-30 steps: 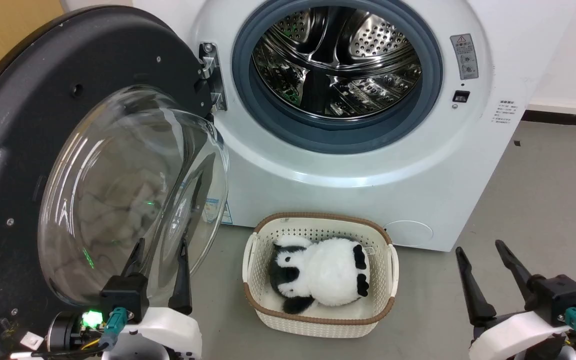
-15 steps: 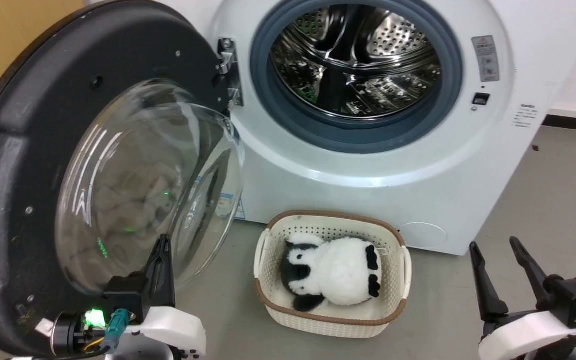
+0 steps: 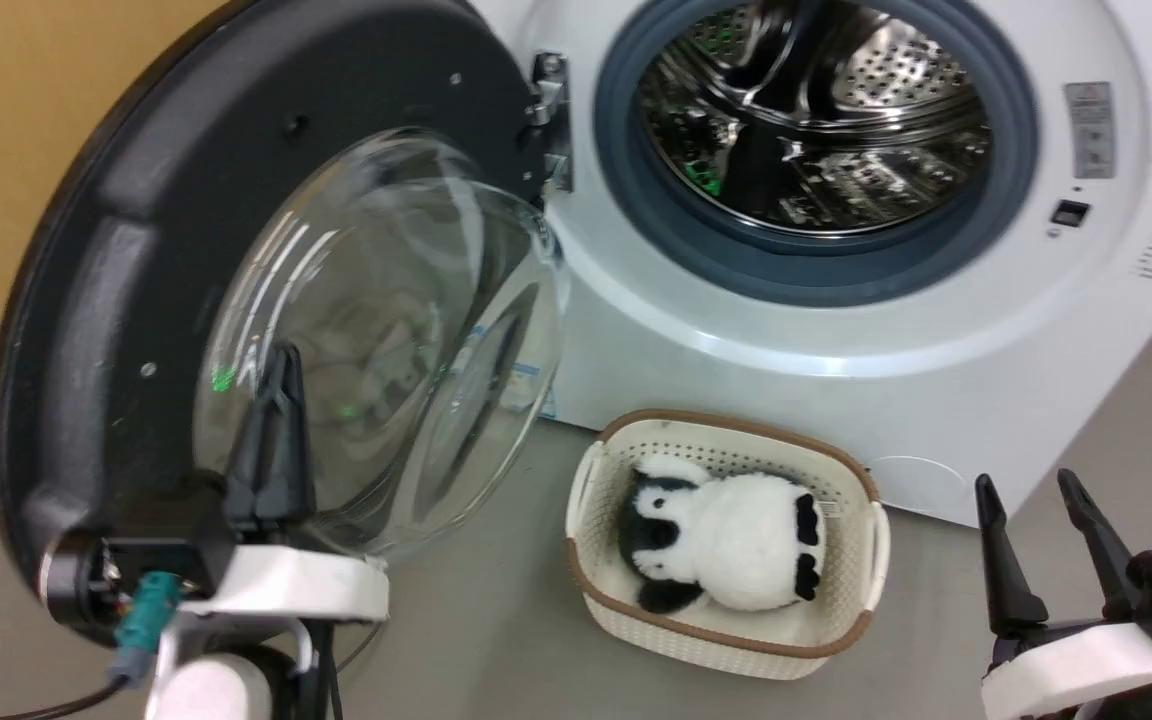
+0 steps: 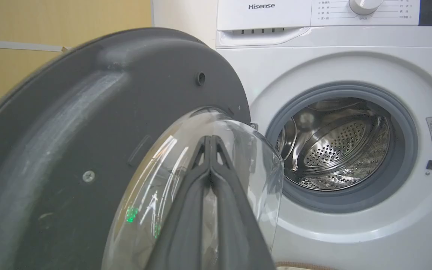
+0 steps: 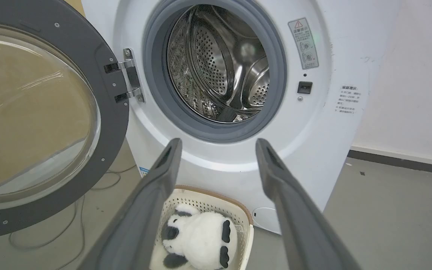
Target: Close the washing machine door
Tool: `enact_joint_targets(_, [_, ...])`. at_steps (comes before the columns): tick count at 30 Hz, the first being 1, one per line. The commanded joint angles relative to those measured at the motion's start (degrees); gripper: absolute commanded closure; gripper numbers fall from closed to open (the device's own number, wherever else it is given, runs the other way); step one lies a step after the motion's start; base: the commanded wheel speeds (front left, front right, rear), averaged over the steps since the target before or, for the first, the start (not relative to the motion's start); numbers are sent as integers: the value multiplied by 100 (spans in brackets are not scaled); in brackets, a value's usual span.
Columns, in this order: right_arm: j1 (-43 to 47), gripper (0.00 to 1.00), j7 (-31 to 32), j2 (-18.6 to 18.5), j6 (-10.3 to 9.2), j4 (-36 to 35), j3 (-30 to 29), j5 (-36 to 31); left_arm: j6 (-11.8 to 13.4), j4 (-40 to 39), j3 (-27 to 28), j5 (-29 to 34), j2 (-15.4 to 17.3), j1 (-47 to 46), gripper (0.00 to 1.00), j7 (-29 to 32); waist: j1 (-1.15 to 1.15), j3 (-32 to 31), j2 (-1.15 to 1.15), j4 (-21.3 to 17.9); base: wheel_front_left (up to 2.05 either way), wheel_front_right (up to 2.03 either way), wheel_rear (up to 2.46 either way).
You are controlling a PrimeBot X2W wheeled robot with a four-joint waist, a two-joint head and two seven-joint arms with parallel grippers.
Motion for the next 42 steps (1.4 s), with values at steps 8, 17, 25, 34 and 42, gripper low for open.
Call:
enact_joint_targets(8, [-97, 0, -147, 9, 2, 2, -167, 132, -322, -470, 413, -253, 5, -524, 100, -150, 0, 88, 0, 443, 0, 0, 0])
enact_joint_targets(17, [-136, 0, -254, 11, 3, -23, -297, 174, -505, -654, 1195, -1075, 6, -980, 100, -257, 0, 204, 0, 854, 0, 0, 0])
enact_joint_targets(25, [-247, 0, -350, 12, 3, -26, -320, 170, -631, -438, 2165, -2347, 6, -1326, 100, -353, 0, 366, 0, 1097, 0, 0, 0])
enact_joint_targets(34, [-339, 0, -446, 13, 3, -12, -350, 171, -685, 99, 2656, -3979, 19, -1526, 100, -449, 0, 490, 0, 1325, 0, 0, 0])
enact_joint_targets(42, [-421, 0, -541, 14, 3, -27, -420, 179, -735, 1235, 2693, -5624, 248, -1521, 100, -49, 0, 623, 0, 1539, 0, 0, 0])
